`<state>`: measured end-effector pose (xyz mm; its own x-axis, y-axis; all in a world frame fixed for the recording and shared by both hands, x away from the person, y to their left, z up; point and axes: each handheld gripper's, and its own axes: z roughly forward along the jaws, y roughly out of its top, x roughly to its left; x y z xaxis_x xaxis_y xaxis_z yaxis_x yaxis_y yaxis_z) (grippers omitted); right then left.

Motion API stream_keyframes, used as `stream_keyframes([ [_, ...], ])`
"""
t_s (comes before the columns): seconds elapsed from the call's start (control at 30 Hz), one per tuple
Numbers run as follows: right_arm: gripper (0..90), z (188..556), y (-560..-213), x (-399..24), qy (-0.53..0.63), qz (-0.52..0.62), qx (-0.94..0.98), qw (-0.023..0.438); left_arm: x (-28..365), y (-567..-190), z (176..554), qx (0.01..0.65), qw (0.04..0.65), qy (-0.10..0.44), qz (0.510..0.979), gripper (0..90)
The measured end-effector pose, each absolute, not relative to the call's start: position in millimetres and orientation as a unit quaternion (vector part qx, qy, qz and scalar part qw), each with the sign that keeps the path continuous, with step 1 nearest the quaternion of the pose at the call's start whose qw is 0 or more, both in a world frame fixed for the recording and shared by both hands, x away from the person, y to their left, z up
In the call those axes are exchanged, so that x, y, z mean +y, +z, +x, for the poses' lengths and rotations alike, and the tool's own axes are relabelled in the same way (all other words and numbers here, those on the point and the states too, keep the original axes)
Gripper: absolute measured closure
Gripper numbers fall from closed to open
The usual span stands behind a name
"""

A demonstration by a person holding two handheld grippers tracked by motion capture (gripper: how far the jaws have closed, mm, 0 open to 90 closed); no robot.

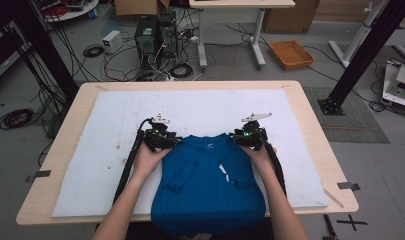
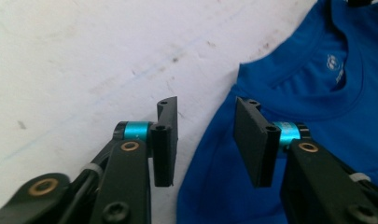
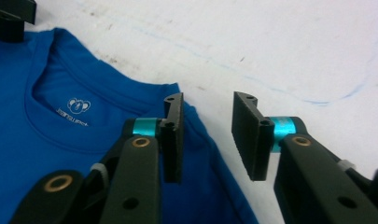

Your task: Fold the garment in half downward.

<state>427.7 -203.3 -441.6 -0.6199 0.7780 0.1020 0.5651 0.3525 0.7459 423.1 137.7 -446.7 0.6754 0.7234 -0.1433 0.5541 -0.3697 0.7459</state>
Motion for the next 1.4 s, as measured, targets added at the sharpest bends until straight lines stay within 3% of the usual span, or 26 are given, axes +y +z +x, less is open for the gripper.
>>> stream_keyframes([
  [0.13, 65.2, 429.2, -447.0, -200.4, 0.371, 0.414, 0.821, 0.131, 134.3, -445.9, 421.3, 0.373, 0.389, 0.127, 0.833, 58.0],
  [0.2, 75.3, 428.8, -446.6, -200.6, 0.369, 0.410, 0.823, 0.135, 131.8, -445.6, 419.5, 0.362, 0.379, 0.146, 0.839, 64.4],
  [0.33, 85.6, 427.0, -446.6, -197.2, 0.369, 0.399, 0.828, 0.134, 126.7, -445.4, 416.3, 0.346, 0.378, 0.148, 0.845, 78.7],
  [0.47, 87.9, 426.9, -446.0, -197.8, 0.372, 0.398, 0.829, 0.129, 124.5, -444.5, 415.1, 0.340, 0.375, 0.154, 0.849, 86.4],
  [0.77, 88.3, 432.8, -442.9, -204.0, 0.401, 0.400, 0.814, 0.132, 132.2, -440.2, 428.6, 0.355, 0.394, 0.143, 0.835, 87.8],
  [1.1, 88.3, 463.4, -429.2, -210.1, 0.416, 0.418, 0.794, 0.146, 134.2, -414.3, 458.0, 0.361, 0.425, 0.158, 0.815, 87.8],
  [1.4, 88.2, 446.7, -409.2, -209.1, 0.426, 0.409, 0.788, 0.174, 137.2, -397.3, 444.3, 0.333, 0.441, 0.164, 0.817, 87.8],
])
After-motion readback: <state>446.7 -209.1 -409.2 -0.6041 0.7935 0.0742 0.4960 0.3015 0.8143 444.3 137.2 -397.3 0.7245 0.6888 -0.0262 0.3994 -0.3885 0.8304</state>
